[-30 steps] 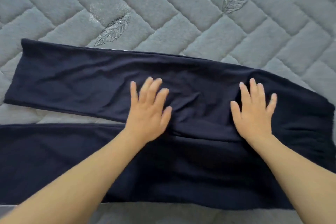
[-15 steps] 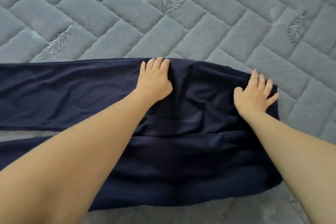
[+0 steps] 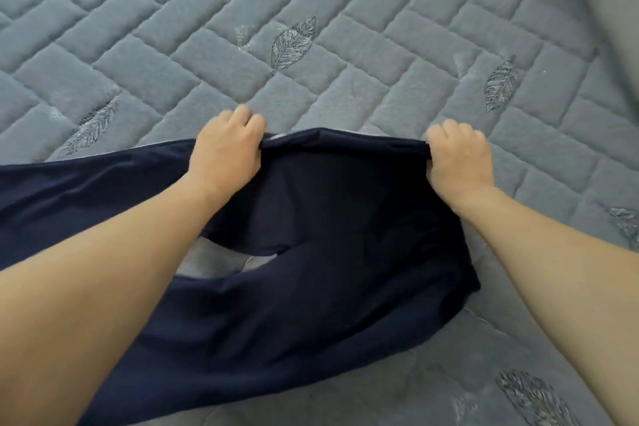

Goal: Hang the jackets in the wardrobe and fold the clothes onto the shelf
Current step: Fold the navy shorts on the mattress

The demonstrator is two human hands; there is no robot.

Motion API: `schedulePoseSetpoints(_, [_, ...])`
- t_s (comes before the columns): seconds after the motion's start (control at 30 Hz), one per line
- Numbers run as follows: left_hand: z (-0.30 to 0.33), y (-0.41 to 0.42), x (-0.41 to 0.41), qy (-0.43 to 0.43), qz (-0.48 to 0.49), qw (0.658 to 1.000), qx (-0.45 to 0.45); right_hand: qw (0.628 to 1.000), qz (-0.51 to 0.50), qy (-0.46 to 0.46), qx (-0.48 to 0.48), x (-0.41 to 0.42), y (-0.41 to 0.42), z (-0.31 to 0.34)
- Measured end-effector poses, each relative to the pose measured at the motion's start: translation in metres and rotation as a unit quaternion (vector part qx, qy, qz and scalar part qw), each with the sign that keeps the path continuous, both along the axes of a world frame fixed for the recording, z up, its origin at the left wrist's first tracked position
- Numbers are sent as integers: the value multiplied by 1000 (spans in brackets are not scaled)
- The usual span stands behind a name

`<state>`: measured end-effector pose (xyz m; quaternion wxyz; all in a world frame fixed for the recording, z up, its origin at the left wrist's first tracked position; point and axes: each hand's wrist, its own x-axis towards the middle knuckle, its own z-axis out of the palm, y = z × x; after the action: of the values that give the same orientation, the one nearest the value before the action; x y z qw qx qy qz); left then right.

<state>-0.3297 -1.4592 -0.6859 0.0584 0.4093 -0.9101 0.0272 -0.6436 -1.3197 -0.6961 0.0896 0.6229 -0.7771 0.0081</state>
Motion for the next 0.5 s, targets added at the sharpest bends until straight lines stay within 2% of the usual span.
schedulePoseSetpoints(0.13, [17,82,46,-27,-129,990,41,995,97,-4,8,13,62,10])
schedulePoseSetpoints(0.27, [20,177,77,-107,-198,965,134,990,73,5,120,38,139,11])
schedulePoseSetpoints(0.4, [-12,256,80,-295,-106,911,269,941,-30,13,338,59,196,3])
schedulePoseSetpoints(0.5, [-31,271,75,-324,-78,895,297,925,-136,-27,352,81,198,-1])
